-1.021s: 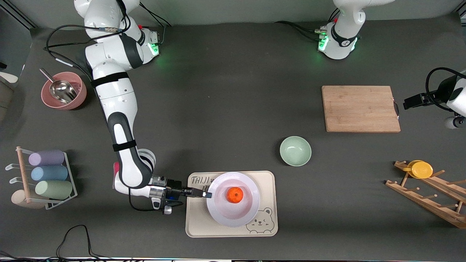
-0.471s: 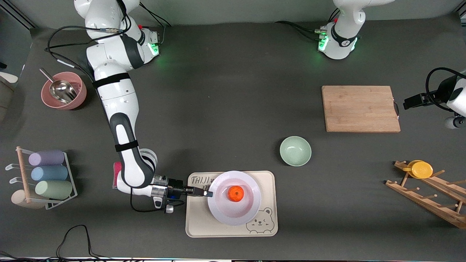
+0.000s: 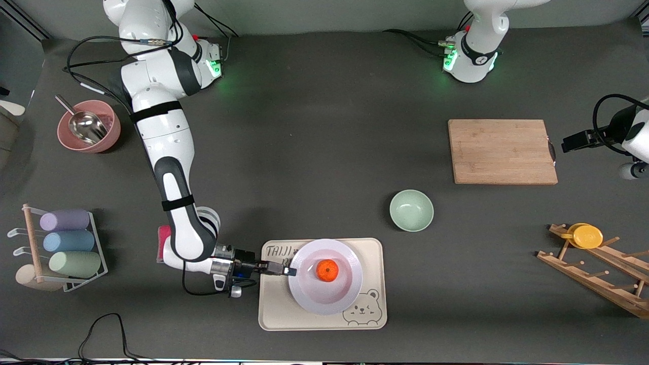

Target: Place orange and plate with both arms

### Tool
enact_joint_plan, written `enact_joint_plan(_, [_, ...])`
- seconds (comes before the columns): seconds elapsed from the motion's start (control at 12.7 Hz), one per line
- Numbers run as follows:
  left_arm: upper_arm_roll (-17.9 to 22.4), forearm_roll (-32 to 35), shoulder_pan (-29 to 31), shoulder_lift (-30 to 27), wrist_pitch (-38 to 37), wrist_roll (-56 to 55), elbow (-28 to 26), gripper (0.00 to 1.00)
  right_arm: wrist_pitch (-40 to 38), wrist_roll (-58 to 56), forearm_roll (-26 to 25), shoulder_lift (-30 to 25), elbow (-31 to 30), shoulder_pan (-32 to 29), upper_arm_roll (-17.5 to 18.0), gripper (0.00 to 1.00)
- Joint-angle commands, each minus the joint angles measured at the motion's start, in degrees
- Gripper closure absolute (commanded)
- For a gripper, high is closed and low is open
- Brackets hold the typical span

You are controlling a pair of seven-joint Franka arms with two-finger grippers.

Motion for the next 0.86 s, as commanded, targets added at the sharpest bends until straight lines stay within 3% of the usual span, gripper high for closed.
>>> enact_joint_plan(0.0, [-0.4, 0.2, 0.5, 0.4, -1.1, 1.1, 1.1, 0.00, 1.2, 0.4, -1.6, -0.8, -0.6, 0.5, -0.2, 0.29])
enact_joint_plan(0.08, [-0.4, 0.2, 0.5, 0.4, -1.1, 1.0, 1.1, 0.00, 1.2, 0.4, -1.6, -0.8, -0.6, 0.4, -0.3, 0.15])
enact_joint_plan(0.31, [-0.4, 0.2, 0.4, 0.4, -1.1, 1.0, 1.1, 0.00, 1.0, 0.6, -4.6, -1.6, -0.7, -0.2, -0.6, 0.15])
enact_joint_plan(0.47, [-0.4, 0.2, 0.4, 0.4, -1.1, 0.9, 1.1, 0.00, 0.3, 1.6, -5.9, -5.0, -4.0, -1.9, -0.6, 0.15])
enact_joint_plan(0.79, [-0.4, 0.2, 0.4, 0.4, -1.0, 1.0, 1.1, 0.00, -3.0, 7.1, -16.2, -13.5, -11.5, -5.0, -0.6, 0.15])
